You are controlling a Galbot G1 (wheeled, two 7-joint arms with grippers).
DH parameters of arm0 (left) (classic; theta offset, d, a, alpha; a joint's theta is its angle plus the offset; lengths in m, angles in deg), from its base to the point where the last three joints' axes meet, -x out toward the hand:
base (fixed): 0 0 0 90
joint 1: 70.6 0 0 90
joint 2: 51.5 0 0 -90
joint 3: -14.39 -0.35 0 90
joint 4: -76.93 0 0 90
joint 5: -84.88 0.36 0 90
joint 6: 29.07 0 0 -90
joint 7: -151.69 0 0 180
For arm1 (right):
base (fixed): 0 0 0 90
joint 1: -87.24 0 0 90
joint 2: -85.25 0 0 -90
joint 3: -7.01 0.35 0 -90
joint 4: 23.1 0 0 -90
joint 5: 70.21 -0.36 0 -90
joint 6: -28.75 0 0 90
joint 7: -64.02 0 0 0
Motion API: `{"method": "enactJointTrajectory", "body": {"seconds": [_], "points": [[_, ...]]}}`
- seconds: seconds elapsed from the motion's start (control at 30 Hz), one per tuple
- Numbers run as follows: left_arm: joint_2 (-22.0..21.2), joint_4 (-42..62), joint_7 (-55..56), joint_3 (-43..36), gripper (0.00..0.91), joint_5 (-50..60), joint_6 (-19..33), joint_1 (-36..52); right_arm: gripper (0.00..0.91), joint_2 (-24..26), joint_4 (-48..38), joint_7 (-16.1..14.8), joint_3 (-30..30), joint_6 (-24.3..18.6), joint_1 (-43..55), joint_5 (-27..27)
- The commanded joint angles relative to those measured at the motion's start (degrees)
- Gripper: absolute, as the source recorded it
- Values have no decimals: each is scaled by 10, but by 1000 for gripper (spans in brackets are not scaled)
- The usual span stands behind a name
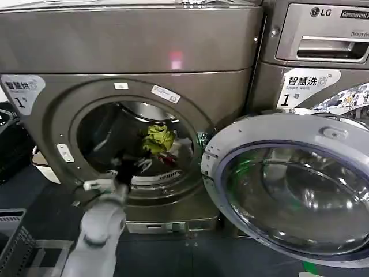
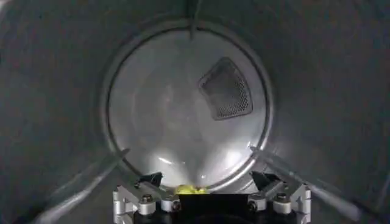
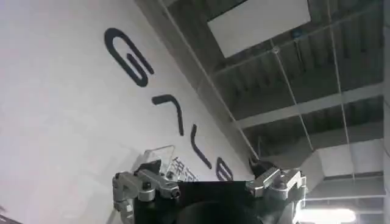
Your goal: Grasp the clothes from the dryer.
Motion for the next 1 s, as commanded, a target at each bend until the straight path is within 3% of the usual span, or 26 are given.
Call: {"method": "enactJointTrajectory", "body": {"seconds": [0.03, 0.3, 0.47, 0.63, 0.8, 1.0], "points": [[-11, 202, -6, -8, 907, 7, 17, 157, 907, 1, -2, 1, 2, -1, 0, 0], [-29, 362, -47, -7, 907, 36, 57, 234, 907, 4, -5, 0, 2, -1, 3, -1], [-26, 444, -140, -33, 907, 34, 63, 282, 907, 6, -4, 0, -2, -1, 8, -1], [2, 471, -312, -132, 907, 41, 36, 319, 907, 8, -7, -1, -7, -2, 13, -1], [-2, 521, -443, -191, 907, 76, 30, 369, 907, 9, -8, -2, -15, -3, 17, 1], [-4, 575, -568, -275, 907, 189, 70, 407, 907, 12, -12, -3, -19, -4, 23, 4]]}}
